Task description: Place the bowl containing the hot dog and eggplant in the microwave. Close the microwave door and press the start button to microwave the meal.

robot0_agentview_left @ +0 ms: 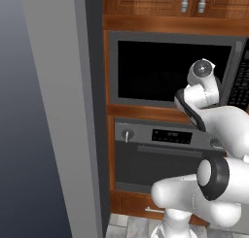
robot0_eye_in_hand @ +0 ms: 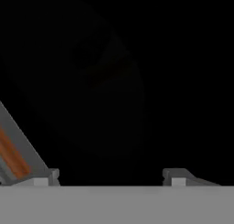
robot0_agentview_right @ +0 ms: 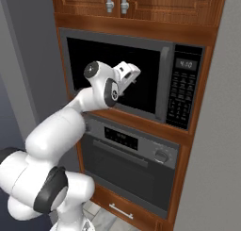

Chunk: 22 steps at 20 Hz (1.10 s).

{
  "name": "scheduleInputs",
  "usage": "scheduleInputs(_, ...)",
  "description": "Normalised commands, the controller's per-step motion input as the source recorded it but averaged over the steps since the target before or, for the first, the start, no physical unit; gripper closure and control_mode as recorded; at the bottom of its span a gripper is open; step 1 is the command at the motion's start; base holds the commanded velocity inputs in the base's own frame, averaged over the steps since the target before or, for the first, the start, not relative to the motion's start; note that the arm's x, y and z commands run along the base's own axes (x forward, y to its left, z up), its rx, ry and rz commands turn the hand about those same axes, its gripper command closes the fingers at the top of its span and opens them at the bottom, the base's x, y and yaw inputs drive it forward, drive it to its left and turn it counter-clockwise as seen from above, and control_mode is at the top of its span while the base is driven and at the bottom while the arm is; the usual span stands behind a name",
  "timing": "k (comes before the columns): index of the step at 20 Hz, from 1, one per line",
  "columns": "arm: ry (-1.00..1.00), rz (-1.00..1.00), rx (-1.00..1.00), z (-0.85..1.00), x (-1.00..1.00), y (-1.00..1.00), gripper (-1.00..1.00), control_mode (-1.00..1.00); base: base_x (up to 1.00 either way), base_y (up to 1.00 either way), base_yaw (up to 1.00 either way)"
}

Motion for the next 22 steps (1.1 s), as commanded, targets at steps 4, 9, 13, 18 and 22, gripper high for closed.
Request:
scheduleInputs(4, -0.11, 0.0, 0.12, 0.0, 0.83, -0.57, -1.0, -1.0, 0.0, 0.0, 0.0)
scheduleInputs(9, -0.06, 0.0, 0.06, -0.01, 0.16, -0.58, -1.0, -1.0, 0.0, 0.0, 0.0)
scheduleInputs(13, -0.01, 0.09, 0.0, 0.26, -1.0, -0.14, -1.0, -1.0, 0.0, 0.0, 0.0)
scheduleInputs(18, 0.01, 0.28, -0.04, 0.45, -1.0, 0.0, -1.0, -1.0, 0.0, 0.0, 0.0)
scheduleInputs(22, 0.0, 0.11, -0.03, 0.34, -1.0, -0.28, -1.0, -1.0, 0.0, 0.0, 0.0)
